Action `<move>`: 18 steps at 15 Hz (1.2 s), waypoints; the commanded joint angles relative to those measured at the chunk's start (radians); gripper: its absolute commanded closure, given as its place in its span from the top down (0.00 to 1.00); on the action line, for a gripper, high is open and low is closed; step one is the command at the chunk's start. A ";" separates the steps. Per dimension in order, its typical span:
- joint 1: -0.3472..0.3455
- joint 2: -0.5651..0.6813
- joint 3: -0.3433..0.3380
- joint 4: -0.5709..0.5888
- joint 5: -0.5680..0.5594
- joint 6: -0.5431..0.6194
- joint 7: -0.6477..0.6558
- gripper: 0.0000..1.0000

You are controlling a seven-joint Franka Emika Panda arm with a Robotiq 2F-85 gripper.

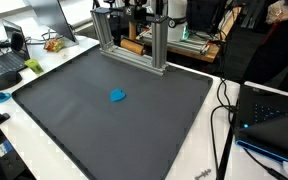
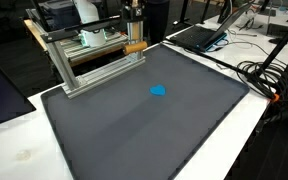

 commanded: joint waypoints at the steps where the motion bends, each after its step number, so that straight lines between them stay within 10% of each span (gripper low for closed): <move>1: -0.016 -0.124 0.001 -0.091 0.009 0.002 -0.036 0.22; 18: -0.023 -0.250 -0.080 -0.222 0.092 -0.049 -0.252 0.22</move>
